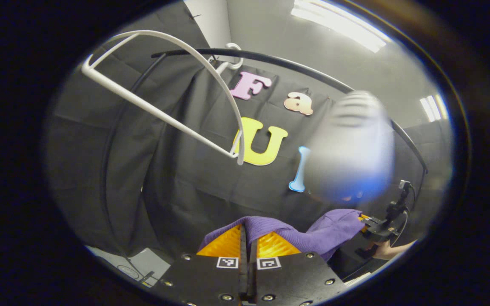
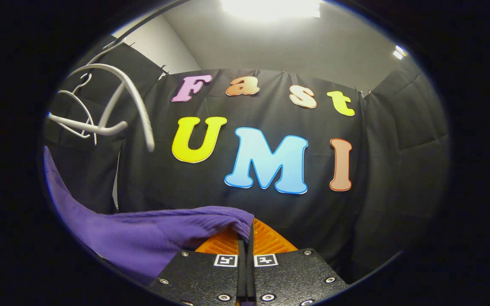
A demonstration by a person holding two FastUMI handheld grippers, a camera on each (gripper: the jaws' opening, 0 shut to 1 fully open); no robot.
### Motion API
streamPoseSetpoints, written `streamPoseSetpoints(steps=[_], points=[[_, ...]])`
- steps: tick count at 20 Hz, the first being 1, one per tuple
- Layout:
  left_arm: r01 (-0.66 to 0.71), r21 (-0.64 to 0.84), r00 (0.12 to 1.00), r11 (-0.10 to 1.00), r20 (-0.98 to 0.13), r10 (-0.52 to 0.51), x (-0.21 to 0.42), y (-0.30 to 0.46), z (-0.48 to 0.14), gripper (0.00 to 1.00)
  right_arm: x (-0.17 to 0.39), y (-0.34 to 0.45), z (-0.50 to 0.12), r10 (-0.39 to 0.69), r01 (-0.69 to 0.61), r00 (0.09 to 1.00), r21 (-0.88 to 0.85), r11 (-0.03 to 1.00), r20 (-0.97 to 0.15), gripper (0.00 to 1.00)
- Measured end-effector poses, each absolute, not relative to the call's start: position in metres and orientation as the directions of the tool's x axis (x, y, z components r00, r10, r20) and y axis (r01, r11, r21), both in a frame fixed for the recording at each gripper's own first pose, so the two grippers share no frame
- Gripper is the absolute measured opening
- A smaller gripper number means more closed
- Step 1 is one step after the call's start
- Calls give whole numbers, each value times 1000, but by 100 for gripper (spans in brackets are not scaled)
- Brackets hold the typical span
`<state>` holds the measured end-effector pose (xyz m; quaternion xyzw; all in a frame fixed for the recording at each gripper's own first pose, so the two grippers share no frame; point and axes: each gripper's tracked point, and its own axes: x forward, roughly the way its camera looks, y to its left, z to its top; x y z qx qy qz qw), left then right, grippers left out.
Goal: Grasp the clothes on the hanger with both hands and then place them into the laundry hamper below.
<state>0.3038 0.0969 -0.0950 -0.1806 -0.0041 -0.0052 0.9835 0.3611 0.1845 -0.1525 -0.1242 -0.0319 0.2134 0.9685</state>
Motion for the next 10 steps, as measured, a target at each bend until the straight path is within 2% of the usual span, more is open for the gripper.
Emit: streamPoseSetpoints(steps=[2, 4, 5, 8, 9, 10], points=[[10, -345, 1000, 939, 12, -6, 277, 88, -94, 5, 335, 180, -154, 436, -424, 900, -252, 870, -9, 0], [28, -350, 999, 936, 31, -18, 255, 80, -90, 0, 306, 169, -152, 438, -429, 898, -256, 866, -23, 0], [36, -356, 999, 934, 39, -24, 242, 78, -88, 5, 290, 164, -152, 437, -433, 898, -248, 867, -38, 0], [72, -377, 997, 923, 61, -53, 193, 79, -73, 5, 237, 153, -144, 423, -431, 902, -207, 878, -83, 0], [86, -383, 996, 920, 64, -66, 180, 79, -68, 0, 218, 150, -137, 414, -424, 906, -192, 885, -91, 0], [92, -381, 996, 920, 50, -79, 172, 80, -65, 1, 197, 149, -133, 406, -418, 908, -173, 892, -101, 0]])
